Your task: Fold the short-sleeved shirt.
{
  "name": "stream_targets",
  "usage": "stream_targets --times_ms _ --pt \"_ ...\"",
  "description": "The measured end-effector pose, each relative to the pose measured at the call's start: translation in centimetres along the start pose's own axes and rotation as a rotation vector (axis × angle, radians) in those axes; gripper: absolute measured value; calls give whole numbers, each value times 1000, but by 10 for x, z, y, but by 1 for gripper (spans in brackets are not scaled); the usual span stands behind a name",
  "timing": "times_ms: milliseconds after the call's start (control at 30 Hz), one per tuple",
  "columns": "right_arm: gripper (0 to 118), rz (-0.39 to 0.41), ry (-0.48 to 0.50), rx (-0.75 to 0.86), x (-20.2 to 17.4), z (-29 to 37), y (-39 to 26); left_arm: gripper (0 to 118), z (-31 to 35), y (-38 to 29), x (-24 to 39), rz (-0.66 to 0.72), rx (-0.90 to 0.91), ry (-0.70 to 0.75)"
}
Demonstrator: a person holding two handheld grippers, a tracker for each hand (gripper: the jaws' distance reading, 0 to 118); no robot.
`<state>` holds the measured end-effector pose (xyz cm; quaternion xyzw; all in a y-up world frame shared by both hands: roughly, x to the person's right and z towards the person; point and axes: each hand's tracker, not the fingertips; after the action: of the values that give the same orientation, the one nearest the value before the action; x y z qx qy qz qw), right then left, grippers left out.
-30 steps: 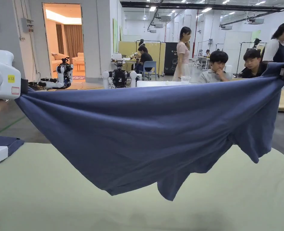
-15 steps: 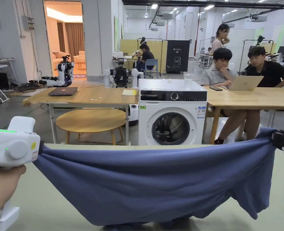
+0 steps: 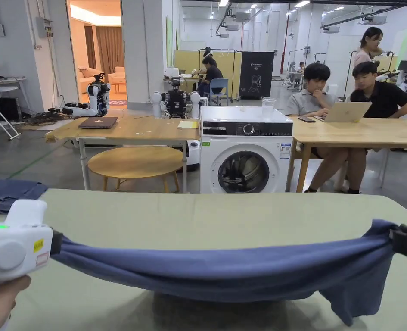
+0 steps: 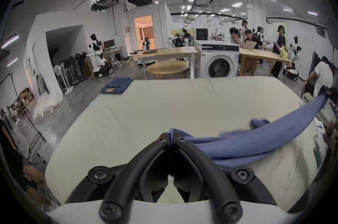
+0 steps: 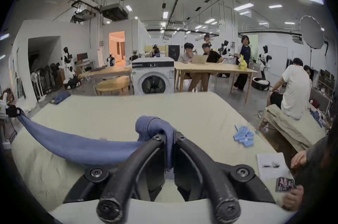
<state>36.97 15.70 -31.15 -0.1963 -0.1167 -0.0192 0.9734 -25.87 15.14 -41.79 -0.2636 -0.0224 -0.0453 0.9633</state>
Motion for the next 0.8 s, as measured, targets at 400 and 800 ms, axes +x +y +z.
stream_targets --times_ms 400,800 --pt "6 20 3 -285 -16 32 -201 0 13 -210 -10 71 -239 -18" --pt "118 42 187 92 -126 92 -117 91 89 -153 76 -21 81 -83"
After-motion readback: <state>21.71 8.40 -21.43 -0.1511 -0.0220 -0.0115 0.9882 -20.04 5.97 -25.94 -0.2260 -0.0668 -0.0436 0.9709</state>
